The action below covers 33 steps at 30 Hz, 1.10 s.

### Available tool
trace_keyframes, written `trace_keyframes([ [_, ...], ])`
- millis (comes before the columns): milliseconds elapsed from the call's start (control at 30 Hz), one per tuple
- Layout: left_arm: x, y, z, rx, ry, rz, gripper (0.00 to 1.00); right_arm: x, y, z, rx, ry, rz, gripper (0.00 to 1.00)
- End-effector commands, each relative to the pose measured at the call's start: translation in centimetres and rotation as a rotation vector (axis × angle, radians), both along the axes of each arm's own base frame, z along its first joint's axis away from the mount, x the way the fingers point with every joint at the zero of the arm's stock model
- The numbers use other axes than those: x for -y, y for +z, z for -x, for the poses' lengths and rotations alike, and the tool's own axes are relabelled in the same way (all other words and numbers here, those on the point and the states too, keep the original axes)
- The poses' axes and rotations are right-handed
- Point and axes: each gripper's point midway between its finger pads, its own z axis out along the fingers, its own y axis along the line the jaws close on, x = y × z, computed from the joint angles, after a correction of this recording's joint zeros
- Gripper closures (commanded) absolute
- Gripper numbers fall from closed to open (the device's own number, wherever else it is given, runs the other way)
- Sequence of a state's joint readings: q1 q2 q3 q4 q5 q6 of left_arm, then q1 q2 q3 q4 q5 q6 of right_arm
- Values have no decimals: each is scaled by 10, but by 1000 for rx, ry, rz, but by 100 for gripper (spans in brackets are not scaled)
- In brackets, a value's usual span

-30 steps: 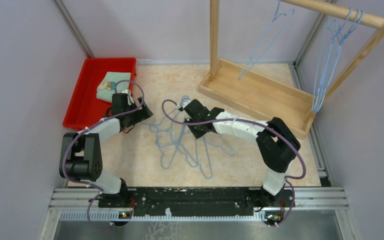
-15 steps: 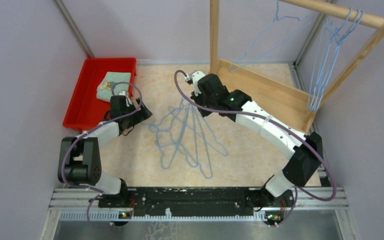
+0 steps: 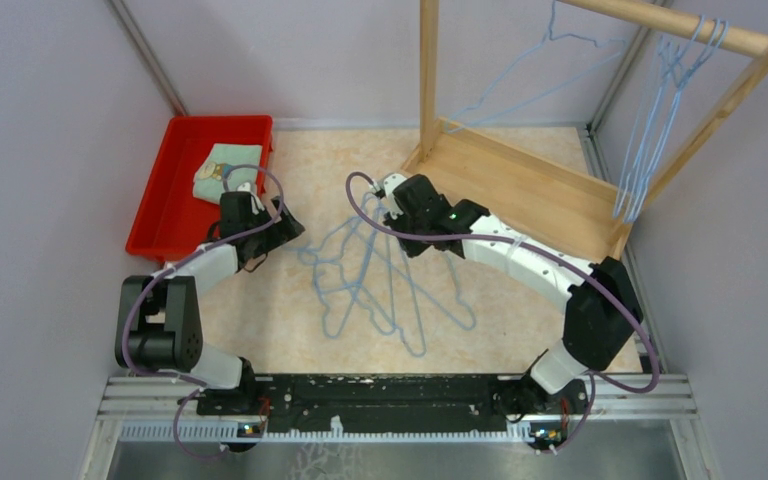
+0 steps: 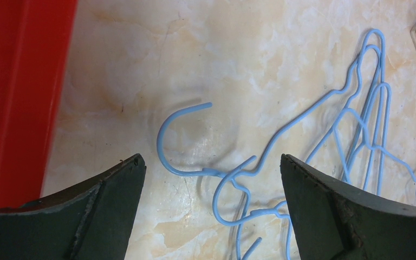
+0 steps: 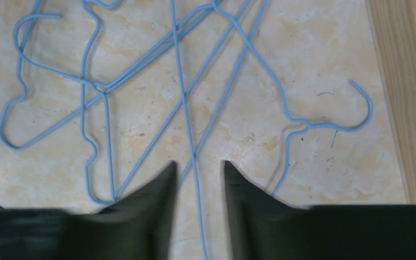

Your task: Organize the hangers

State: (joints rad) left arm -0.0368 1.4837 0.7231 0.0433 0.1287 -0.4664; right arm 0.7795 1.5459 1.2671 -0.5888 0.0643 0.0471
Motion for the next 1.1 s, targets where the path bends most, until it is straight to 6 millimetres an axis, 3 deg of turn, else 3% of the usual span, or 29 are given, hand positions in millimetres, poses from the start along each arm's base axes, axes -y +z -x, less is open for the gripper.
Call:
trace_keyframes([
  [0, -7, -6, 7, -34, 14, -7, 0, 28, -6, -10, 68, -90, 94, 44],
  [100, -6, -10, 9, -46, 13, -5, 0, 45, -22, -13, 8, -161, 89, 28],
  [200, -7, -13, 10, -51, 9, -12, 0, 61, -41, -15, -111, -239, 34, 22],
  [267, -8, -15, 9, -54, 10, -20, 0, 65, -53, -12, -165, -246, 8, 25],
  [400, -7, -20, 5, -69, 4, -14, 0, 70, -76, -11, -229, -241, 35, 44],
  [533, -6, -20, -1, -69, 5, -9, 0, 75, -90, -19, -247, -280, 3, 45],
  [600, -7, -20, -2, -72, 7, -11, 0, 86, -106, -23, -278, -318, 18, 46],
  [800, -9, -24, -5, -90, -2, -35, 0, 110, -123, -31, -301, -382, 12, 47],
  [967, -7, -27, -8, -100, -1, -22, 0, 108, -137, -26, -338, -353, 13, 48],
  [1067, -7, -27, -10, -102, 2, -18, 0, 99, -146, -19, -386, -325, -17, 54],
])
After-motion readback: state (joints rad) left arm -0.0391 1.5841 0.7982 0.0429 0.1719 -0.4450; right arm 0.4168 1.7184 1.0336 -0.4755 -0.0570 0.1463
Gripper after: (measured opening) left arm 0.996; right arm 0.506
